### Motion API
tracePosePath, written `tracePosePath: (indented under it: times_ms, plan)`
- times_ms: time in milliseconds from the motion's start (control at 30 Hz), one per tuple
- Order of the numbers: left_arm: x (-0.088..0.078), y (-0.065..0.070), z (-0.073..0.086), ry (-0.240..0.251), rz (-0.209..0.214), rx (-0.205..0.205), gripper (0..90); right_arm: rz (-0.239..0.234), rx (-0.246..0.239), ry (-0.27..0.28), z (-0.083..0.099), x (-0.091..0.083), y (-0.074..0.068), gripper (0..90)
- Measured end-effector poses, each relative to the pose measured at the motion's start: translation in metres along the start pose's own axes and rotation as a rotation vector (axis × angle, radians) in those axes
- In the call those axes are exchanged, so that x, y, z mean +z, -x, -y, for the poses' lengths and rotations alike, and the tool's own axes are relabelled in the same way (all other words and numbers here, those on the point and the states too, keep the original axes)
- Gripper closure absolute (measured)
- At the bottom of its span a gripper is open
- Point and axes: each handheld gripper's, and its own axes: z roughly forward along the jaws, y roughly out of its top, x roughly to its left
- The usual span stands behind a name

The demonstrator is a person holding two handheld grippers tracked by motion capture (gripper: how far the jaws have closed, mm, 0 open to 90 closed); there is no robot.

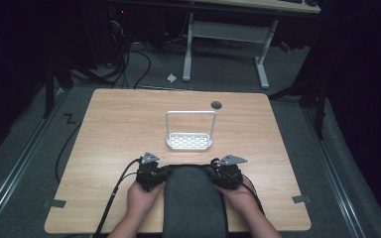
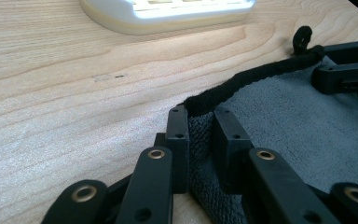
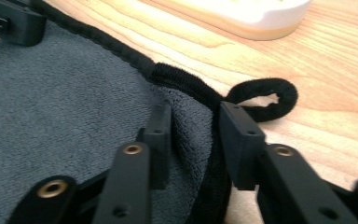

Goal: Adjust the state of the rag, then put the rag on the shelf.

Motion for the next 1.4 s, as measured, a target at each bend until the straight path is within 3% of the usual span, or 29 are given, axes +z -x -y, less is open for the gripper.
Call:
tracePosePath:
  times_ms: [100,300,433,667,900,1033,1133,1400]
  plan:
    - [0.0,0.0,0.0,0.001,0.001,-0.004,77.9,0.009,-0.016,0.004,0.001,0.0,-0.005,76.4]
    - [-0.001,0.0,0.001,0.002,-0.001,-0.005,77.2,0.026,-0.047,0.006,0.0,0.0,-0.008,78.0]
    - [-0.002,0.002,0.001,0.012,-0.012,0.016,78.4,0.04,-0.045,0.026,0.001,-0.003,-0.011,78.3]
    - [-0.003,0.001,0.002,0.018,-0.003,0.008,78.7,0.042,-0.044,0.055,0.003,-0.007,-0.011,78.1]
    - [-0.009,0.002,0.002,0.066,0.016,0.009,81.5,0.037,-0.045,0.103,-0.001,-0.017,-0.012,78.0]
    - [-0.016,0.004,0.0,0.115,0.013,0.025,81.8,0.033,-0.034,0.138,-0.006,-0.023,-0.013,78.1]
    - [-0.025,0.005,-0.002,0.148,0.019,0.015,82.1,0.031,-0.029,0.16,-0.01,-0.027,-0.016,78.1]
    - [-0.044,0.017,-0.016,0.226,0.009,0.072,83.2,0.047,-0.03,0.23,-0.019,-0.041,-0.021,78.1]
